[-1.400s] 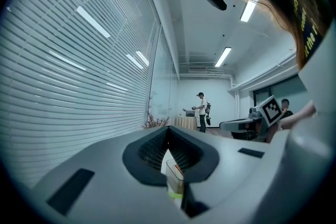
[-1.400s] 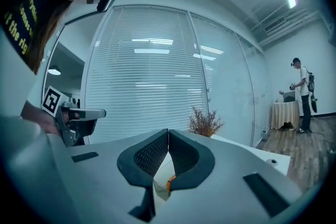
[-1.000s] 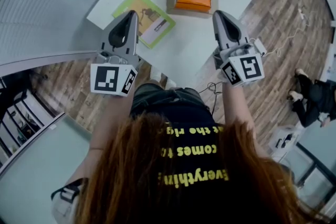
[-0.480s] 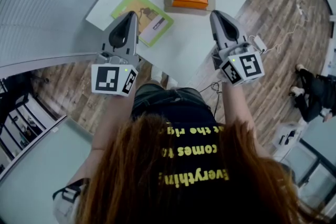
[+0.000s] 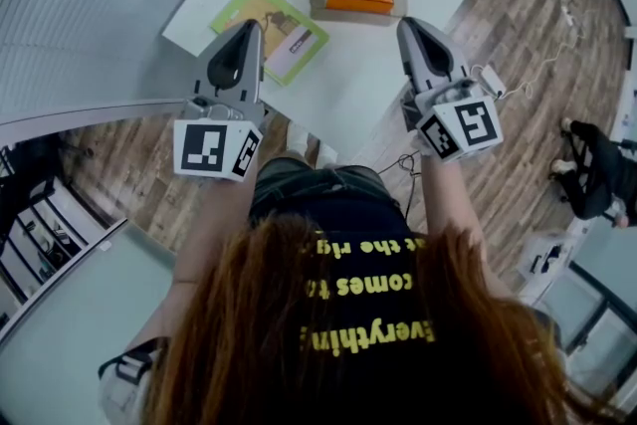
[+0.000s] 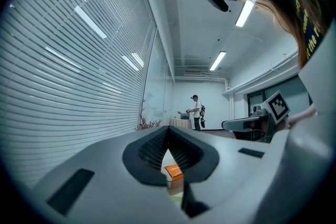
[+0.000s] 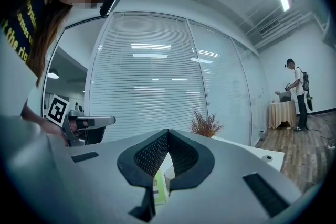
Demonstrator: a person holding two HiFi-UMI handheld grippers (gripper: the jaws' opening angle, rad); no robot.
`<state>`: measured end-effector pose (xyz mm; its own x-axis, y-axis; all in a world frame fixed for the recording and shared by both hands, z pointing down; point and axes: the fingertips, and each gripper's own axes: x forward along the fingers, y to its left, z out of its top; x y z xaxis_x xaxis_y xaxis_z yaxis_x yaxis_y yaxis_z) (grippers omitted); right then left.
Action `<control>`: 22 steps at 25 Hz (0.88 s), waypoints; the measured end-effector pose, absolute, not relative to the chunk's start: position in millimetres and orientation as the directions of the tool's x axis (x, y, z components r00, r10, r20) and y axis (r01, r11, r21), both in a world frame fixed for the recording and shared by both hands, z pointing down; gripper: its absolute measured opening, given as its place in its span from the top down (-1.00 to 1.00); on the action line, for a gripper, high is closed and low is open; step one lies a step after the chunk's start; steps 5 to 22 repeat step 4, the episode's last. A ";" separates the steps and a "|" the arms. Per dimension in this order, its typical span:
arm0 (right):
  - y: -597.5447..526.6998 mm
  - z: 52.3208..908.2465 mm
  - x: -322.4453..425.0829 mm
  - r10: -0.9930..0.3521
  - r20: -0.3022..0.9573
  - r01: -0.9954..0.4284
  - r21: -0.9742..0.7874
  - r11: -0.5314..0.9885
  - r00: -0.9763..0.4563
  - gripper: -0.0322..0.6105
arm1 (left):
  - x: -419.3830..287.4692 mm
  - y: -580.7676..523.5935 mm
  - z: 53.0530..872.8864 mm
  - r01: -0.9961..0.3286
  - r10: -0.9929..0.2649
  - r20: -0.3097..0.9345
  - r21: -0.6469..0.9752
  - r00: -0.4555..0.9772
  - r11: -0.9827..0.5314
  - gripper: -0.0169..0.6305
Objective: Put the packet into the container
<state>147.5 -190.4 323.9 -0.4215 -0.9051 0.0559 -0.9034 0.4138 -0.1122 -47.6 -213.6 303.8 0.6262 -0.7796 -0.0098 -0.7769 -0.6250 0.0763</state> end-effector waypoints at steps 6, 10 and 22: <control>-188.4 320.0 147.3 -0.905 0.051 -0.903 -0.109 0.415 -0.422 0.84 | -48.7 -212.4 305.9 -0.775 -0.779 -0.006 0.091 0.627 -0.625 0.94; -188.4 320.0 147.3 -0.905 0.051 -0.903 -0.109 0.415 -0.422 0.84 | -48.7 -212.4 305.9 -0.775 -0.779 -0.006 0.091 0.627 -0.625 0.94; -188.4 320.0 147.3 -0.905 0.051 -0.903 -0.109 0.415 -0.422 0.84 | -48.7 -212.4 305.9 -0.775 -0.779 -0.006 0.091 0.627 -0.625 0.94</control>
